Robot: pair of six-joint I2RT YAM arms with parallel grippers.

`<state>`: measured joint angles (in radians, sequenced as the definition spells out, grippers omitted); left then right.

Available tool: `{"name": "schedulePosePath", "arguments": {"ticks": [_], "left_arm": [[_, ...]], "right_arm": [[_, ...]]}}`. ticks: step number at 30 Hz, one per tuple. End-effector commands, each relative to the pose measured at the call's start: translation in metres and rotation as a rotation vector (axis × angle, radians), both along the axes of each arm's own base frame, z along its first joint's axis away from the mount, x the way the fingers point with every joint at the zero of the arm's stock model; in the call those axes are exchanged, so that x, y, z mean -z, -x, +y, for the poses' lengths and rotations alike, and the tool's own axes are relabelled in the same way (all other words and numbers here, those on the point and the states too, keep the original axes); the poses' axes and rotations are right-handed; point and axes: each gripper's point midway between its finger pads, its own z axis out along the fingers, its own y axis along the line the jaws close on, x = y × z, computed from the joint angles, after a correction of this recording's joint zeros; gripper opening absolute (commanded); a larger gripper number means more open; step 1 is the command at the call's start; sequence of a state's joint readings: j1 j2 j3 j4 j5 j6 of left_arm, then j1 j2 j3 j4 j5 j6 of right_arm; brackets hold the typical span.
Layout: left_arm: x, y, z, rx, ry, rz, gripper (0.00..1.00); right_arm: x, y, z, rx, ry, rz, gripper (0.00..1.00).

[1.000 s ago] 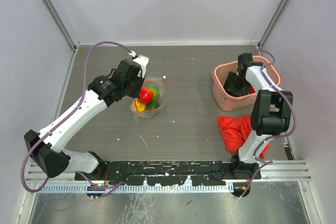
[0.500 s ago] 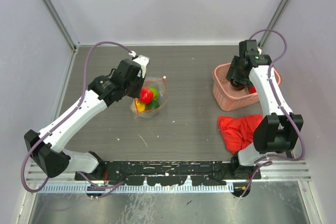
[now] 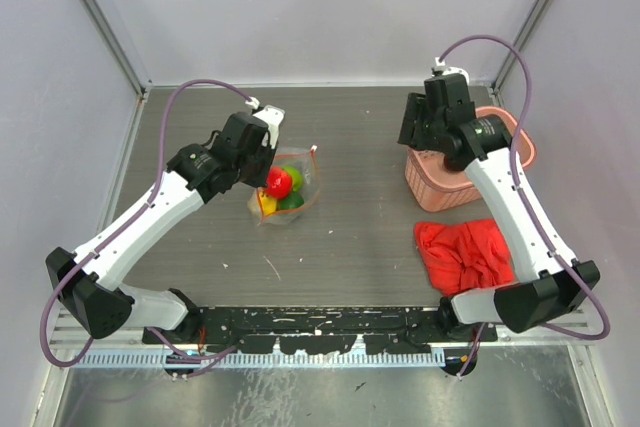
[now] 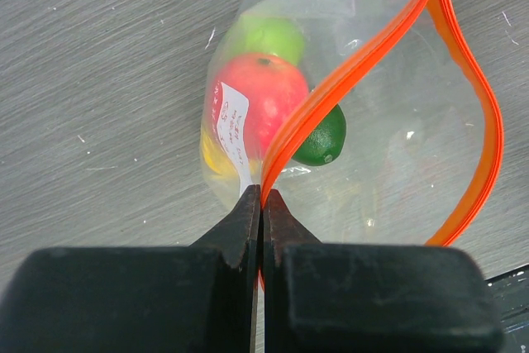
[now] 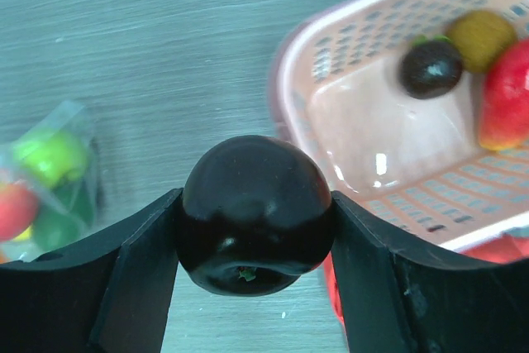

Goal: Place the food in the zip-top bag and seal the zipper
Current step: Pick up the fake fruit from the bin, then place the fake fruit in the zipper food storage bag.

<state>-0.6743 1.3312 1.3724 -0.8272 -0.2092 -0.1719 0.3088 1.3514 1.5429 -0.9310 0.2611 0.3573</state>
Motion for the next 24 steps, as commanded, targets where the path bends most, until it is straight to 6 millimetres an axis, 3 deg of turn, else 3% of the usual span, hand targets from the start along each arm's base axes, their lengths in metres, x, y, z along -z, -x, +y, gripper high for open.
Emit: {"name": "schedulePosePath", "arguments": {"ticks": [1, 6, 8, 15, 20, 24], "left_arm": [[-0.022, -0.008, -0.009, 0.003, 0.069, -0.048, 0.00], [-0.021, -0.008, -0.009, 0.003, 0.074, -0.041, 0.00], [-0.020, -0.008, -0.009, 0.003, 0.073, -0.039, 0.00], [-0.021, -0.008, -0.011, 0.007, 0.079, -0.037, 0.00], [-0.023, -0.008, -0.009, 0.004, 0.080, -0.042, 0.00], [-0.024, -0.007, -0.009, 0.005, 0.082, -0.044, 0.00]], "right_arm": [[-0.042, 0.000, 0.041, -0.113, -0.042, -0.178, 0.31], [-0.045, 0.012, 0.103, -0.265, -0.099, -0.246, 0.31], [-0.045, 0.022, 0.135, -0.345, -0.114, -0.272, 0.31], [-0.044, 0.055, 0.218, -0.543, -0.125, -0.370, 0.32], [-0.028, 0.075, 0.261, -0.651, -0.099, -0.388, 0.32], [-0.011, 0.075, 0.278, -0.675, -0.092, -0.383, 0.32]]}}
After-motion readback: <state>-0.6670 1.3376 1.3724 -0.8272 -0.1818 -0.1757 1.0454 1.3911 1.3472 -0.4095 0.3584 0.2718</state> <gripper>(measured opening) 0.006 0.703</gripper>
